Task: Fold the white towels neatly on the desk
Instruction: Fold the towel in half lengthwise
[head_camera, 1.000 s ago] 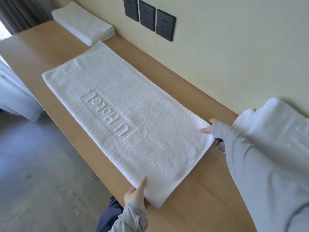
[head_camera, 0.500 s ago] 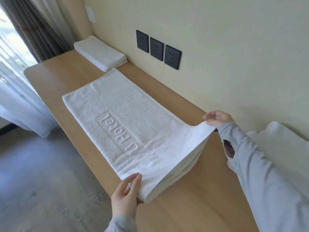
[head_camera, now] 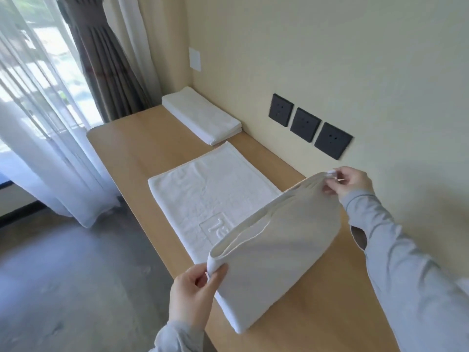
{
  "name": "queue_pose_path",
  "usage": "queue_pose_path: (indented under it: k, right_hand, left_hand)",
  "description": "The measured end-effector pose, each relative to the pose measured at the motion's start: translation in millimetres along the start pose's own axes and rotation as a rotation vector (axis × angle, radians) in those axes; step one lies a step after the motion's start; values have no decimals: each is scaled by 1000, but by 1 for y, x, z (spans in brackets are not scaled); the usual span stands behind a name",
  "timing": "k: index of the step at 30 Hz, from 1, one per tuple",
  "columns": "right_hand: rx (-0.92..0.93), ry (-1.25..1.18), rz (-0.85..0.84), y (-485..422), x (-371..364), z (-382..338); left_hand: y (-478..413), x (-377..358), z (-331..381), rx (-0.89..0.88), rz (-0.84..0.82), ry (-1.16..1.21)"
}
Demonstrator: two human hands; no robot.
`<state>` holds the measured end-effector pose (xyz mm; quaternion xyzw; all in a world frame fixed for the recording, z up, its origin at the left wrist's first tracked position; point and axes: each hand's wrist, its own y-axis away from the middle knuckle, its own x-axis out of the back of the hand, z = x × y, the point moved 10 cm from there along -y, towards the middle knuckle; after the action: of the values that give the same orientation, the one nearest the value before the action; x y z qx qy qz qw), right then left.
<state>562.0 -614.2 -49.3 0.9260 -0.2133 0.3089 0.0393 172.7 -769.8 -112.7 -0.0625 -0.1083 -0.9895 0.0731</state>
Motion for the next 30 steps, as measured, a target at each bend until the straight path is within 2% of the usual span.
queue_pose_path:
  k: [3, 5, 10, 15, 20, 25, 27, 30]
  right_hand:
    - [154, 228, 106, -7, -17, -49]
    - [226, 277, 157, -10, -32, -79]
    - [218, 353, 218, -38, -80, -128]
    - [218, 346, 155, -83, -151, -156]
    - [132, 287, 74, -134, -236, -143]
    - [-28, 353, -127, -182, -328, -90]
    - [-103, 346, -234, -186, -361, -63]
    - [-121, 413, -261, -188, -385, -40]
  left_hand:
    - [-31, 25, 6, -35, -30, 39]
    - [-52, 37, 11, -43, -74, 68]
    - [-112, 70, 14, -39, -61, 92]
    - [-184, 100, 13, -9, -33, 118]
    - [-268, 121, -15, 61, -22, 61]
    - [-343, 125, -79, 283, -73, -32]
    - [-353, 127, -102, 354, -91, -137]
    - [-363, 140, -100, 267, 33, -406]
